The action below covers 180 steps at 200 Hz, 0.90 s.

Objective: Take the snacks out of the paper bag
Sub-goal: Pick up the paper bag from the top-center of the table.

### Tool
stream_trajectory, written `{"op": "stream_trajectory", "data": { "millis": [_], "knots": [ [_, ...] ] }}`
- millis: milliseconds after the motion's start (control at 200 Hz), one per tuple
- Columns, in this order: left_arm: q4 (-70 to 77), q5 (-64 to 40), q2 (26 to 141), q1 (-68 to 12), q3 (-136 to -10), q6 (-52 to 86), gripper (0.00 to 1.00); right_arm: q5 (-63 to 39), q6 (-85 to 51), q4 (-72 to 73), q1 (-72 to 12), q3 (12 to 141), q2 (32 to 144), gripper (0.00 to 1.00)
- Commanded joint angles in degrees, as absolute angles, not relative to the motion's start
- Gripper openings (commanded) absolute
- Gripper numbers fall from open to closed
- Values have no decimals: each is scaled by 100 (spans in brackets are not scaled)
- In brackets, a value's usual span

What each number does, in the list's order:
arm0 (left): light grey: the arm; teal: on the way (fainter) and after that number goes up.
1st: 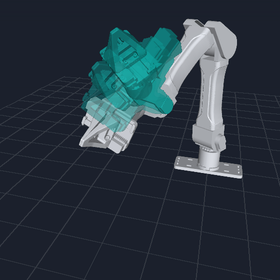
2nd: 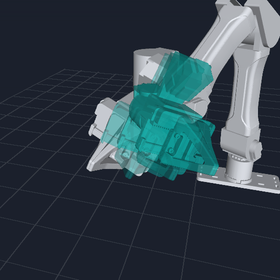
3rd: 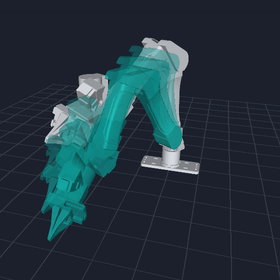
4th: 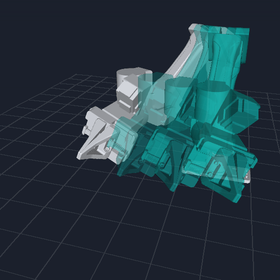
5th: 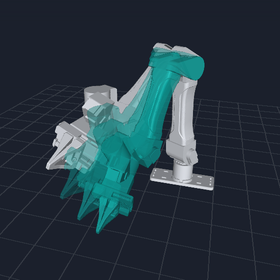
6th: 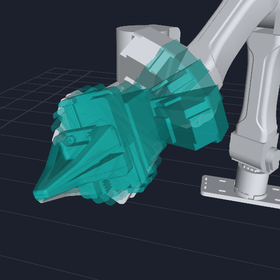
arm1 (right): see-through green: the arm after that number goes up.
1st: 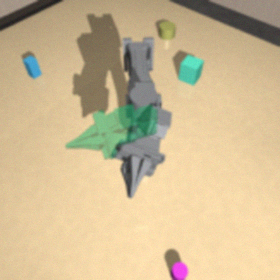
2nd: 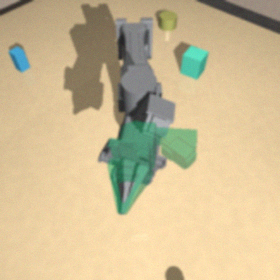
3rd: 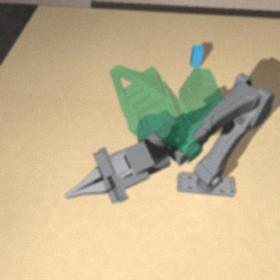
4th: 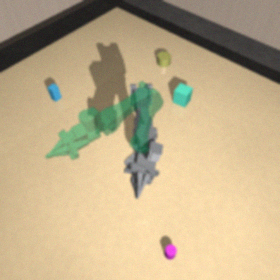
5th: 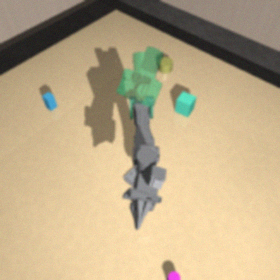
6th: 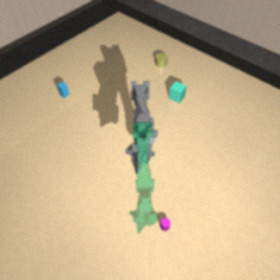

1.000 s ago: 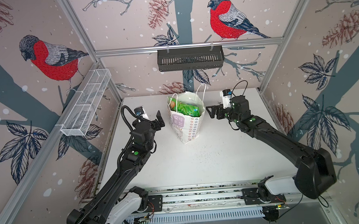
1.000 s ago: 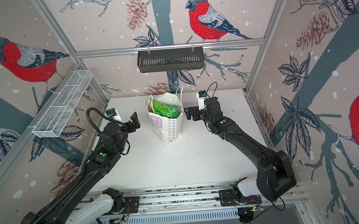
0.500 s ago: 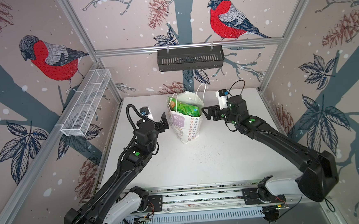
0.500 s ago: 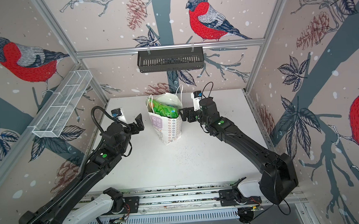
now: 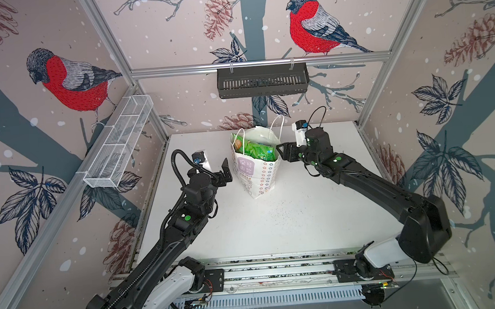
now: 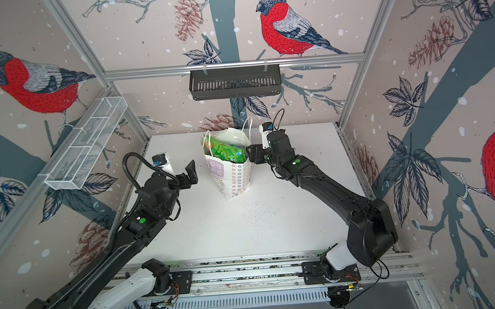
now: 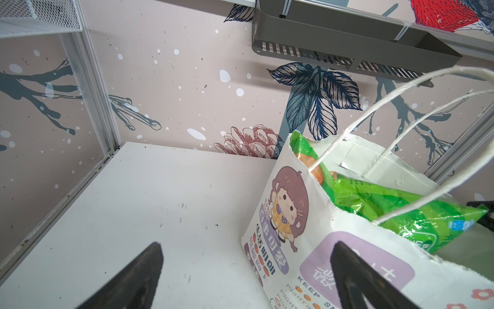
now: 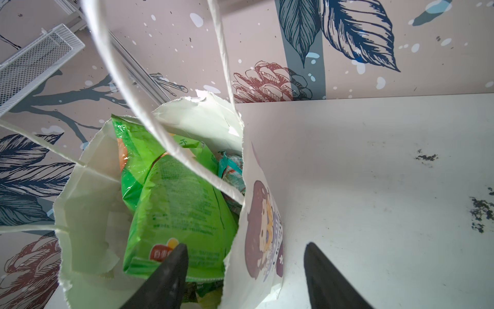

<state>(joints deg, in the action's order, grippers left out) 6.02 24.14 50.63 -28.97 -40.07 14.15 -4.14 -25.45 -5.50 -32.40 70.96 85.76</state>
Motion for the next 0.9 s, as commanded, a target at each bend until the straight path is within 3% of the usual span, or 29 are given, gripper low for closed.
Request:
{"op": "stream_trajectory", "data": {
  "millis": [0,185,430,530,675,896],
  "knots": [
    [840,2465,5088,-2892,-3991,1380,98,-59,-2457,-835,-3269,7372,8757,70],
    [901,2549,5056,-2892,-3925,1328,98,486,-2298,-1355,-3322,8021,9299,65],
    [1016,2723,4898,-2892,-3741,1230,98,287,-2210,-1868,-3331,8806,10028,56],
    [1020,2770,4856,-2892,-3699,1190,98,204,-2210,-1955,-3331,8977,10196,43],
    [1033,2752,4834,-2892,-3688,1154,98,272,-2206,-1986,-3340,9096,10274,4],
    [1085,2703,4847,-2892,-3673,1159,98,468,-2128,-1952,-3340,9121,10202,0]
  ]
}}
